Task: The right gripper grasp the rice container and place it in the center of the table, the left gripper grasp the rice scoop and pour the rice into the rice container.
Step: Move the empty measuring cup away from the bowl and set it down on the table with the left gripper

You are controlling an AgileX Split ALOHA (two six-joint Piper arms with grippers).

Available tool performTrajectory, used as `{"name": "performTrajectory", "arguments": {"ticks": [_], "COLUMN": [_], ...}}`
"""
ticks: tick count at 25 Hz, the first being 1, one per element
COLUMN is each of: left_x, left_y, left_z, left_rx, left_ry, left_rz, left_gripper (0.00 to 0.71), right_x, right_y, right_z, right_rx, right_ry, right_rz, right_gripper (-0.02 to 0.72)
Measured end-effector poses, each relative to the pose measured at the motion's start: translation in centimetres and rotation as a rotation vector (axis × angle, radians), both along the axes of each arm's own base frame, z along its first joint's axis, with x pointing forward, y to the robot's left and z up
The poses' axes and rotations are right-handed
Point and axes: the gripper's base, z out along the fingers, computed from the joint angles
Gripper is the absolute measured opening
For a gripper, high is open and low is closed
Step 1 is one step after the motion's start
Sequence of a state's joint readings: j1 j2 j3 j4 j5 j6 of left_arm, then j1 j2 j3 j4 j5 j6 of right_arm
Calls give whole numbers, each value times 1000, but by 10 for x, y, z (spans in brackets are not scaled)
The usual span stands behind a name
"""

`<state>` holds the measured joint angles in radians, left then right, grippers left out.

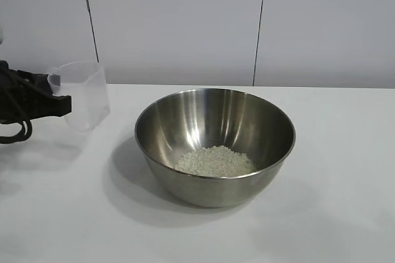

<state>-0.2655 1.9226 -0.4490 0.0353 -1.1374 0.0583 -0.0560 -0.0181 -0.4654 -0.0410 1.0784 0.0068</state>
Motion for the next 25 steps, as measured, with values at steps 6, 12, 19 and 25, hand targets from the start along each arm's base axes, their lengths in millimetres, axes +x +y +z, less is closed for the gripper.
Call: {"name": "performTrajectory", "arguments": {"ticks": [6, 12, 19, 25], "left_x": [-2, 2, 1, 1], "left_y": [0, -1, 0, 0], "left_z": [-19, -31, -41, -41], "left_rx": [18, 25, 33, 34], "left_ry": [63, 92, 123, 124], "left_rz": [-3, -1, 0, 0], "left_gripper": [12, 12, 12, 59], "right_x": [0, 0, 0, 0], "right_y": [0, 0, 0, 0], "right_z": [0, 0, 0, 0], "right_rx": [0, 0, 0, 0], "right_ry": [1, 0, 0, 0], "right_rz": [0, 0, 0, 0], "right_gripper": [694, 694, 694, 694]}}
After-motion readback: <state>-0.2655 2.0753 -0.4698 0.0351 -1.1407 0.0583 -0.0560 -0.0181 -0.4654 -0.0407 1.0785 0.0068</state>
